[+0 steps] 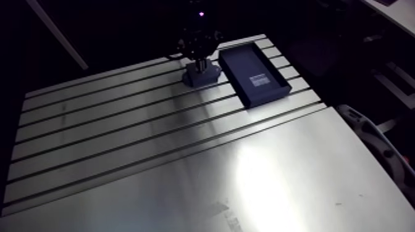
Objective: Pick up the bearing and press it into the housing until flush.
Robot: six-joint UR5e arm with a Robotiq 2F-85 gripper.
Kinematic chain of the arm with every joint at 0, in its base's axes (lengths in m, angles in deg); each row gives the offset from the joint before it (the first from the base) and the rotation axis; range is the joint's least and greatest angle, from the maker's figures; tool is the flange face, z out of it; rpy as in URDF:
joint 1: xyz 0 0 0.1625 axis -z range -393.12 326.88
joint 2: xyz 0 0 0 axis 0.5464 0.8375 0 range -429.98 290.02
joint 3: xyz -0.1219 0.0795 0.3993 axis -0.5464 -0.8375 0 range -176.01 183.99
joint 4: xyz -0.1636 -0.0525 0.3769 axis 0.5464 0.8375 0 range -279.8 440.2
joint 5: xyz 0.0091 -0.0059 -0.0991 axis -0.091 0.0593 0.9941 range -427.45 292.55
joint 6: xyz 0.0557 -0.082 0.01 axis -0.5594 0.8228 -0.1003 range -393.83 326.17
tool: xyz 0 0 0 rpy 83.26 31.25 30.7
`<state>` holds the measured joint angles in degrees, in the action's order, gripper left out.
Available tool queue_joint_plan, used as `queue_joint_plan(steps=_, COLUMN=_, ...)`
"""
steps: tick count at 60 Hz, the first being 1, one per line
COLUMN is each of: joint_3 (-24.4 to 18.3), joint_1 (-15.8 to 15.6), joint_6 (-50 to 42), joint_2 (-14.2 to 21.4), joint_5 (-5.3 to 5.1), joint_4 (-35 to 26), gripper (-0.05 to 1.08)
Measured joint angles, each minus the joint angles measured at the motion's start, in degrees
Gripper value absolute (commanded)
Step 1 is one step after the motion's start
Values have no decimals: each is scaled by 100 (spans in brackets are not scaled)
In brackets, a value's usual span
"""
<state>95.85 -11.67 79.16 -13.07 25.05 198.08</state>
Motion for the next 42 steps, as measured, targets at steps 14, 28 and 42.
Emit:
queue_joint_plan(steps=14, joint_3=14, joint_1=3, joint_6=0, joint_2=1, joint_5=1, joint_4=4, gripper=108)
queue_joint_plan(steps=28, joint_3=19, joint_1=3, joint_6=0, joint_2=-1, joint_5=1, joint_4=3, gripper=108)
queue_joint_plan(steps=42, joint_3=17, joint_1=1, joint_6=0, joint_2=-2, joint_5=2, joint_4=3, gripper=108)
